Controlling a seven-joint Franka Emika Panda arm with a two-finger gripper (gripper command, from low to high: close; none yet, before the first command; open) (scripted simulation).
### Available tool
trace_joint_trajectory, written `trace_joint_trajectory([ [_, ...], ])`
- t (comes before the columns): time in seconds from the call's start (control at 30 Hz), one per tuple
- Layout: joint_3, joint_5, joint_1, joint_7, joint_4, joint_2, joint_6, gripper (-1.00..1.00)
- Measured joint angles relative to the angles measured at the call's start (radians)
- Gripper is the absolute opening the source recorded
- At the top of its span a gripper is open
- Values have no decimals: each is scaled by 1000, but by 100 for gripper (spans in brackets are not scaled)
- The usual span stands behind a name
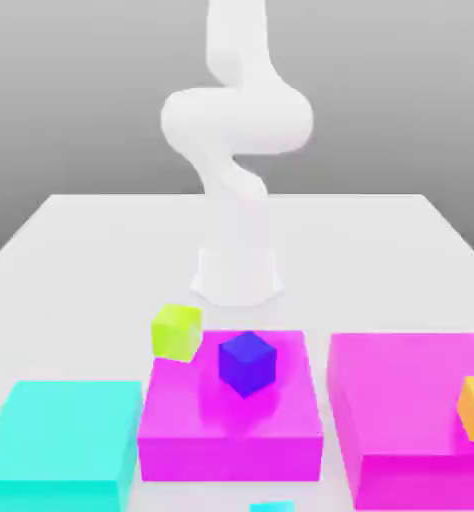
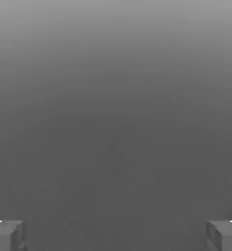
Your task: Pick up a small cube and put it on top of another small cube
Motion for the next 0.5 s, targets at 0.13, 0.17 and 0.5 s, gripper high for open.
trace_joint_trajectory([
  [0.13, 5, -3, 4, -4, 6, 151, 43, 0],
  [0.17, 6, -3, 5, -5, 7, 187, 53, 0],
  [0.5, 17, -12, 16, -13, 20, 550, 157, 0],
])
